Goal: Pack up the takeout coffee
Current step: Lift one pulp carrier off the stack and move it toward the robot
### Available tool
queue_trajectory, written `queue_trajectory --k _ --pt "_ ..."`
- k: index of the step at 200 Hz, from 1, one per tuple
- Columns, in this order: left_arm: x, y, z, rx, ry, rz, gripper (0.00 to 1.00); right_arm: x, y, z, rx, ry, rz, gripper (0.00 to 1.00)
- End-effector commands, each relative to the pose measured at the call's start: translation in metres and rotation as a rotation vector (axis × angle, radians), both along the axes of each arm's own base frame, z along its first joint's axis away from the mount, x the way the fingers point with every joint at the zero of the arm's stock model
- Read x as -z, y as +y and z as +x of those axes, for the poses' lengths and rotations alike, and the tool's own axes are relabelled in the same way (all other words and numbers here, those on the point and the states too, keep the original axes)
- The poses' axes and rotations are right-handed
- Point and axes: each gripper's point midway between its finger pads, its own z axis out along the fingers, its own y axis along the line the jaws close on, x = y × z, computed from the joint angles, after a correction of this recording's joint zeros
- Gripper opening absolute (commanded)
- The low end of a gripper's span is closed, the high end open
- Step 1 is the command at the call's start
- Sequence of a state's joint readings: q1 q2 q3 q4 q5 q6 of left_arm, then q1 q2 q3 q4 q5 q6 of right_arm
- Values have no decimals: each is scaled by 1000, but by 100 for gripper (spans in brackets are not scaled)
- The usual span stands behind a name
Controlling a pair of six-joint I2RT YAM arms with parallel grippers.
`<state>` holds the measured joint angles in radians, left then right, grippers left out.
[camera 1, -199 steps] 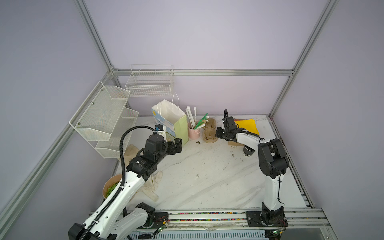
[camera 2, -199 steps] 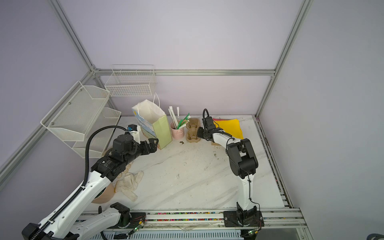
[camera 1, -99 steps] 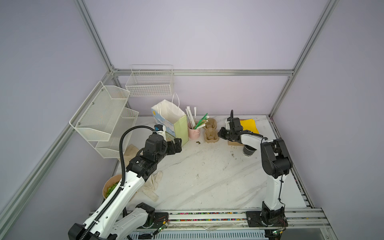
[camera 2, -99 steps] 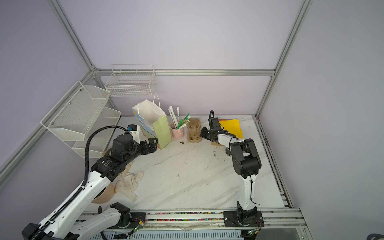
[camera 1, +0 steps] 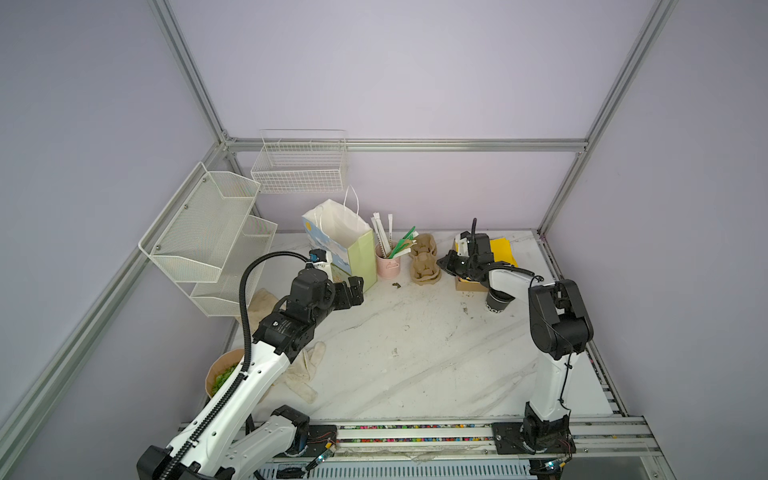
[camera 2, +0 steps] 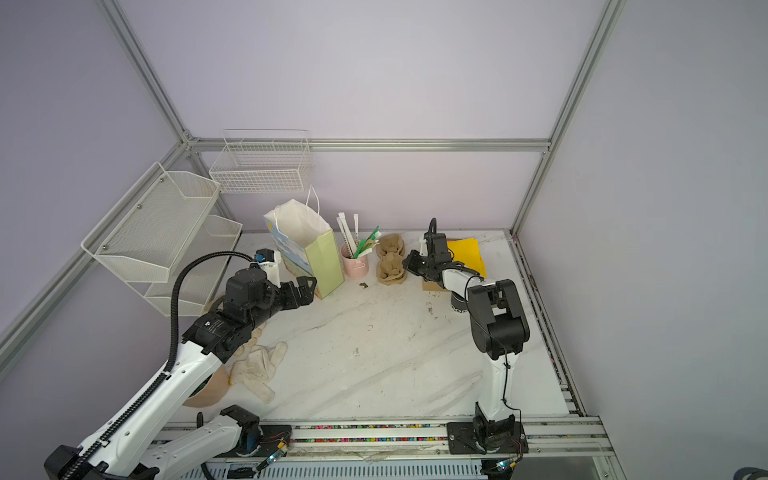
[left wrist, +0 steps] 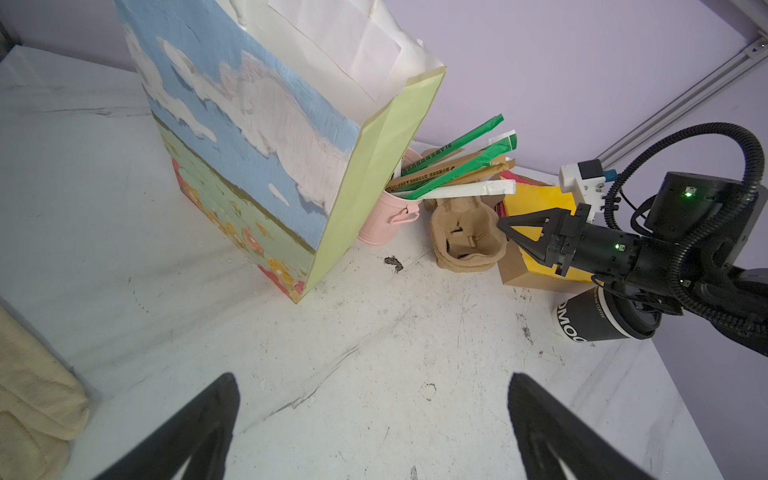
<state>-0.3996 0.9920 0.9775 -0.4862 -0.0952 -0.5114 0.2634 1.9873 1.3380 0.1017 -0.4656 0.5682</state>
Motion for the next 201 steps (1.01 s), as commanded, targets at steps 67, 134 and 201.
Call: queue_trajectory --k 67,134,201 --pt "2 1 2 8 -18 7 100 -67 -10 -2 7 -140 103 0" --pt "-4 2 -1 5 -36 -2 100 -79 -36 -67 43 -98 44 0" --pt "-11 5 -4 1 -56 -9 100 -65 -59 -170 69 -2 51 0"
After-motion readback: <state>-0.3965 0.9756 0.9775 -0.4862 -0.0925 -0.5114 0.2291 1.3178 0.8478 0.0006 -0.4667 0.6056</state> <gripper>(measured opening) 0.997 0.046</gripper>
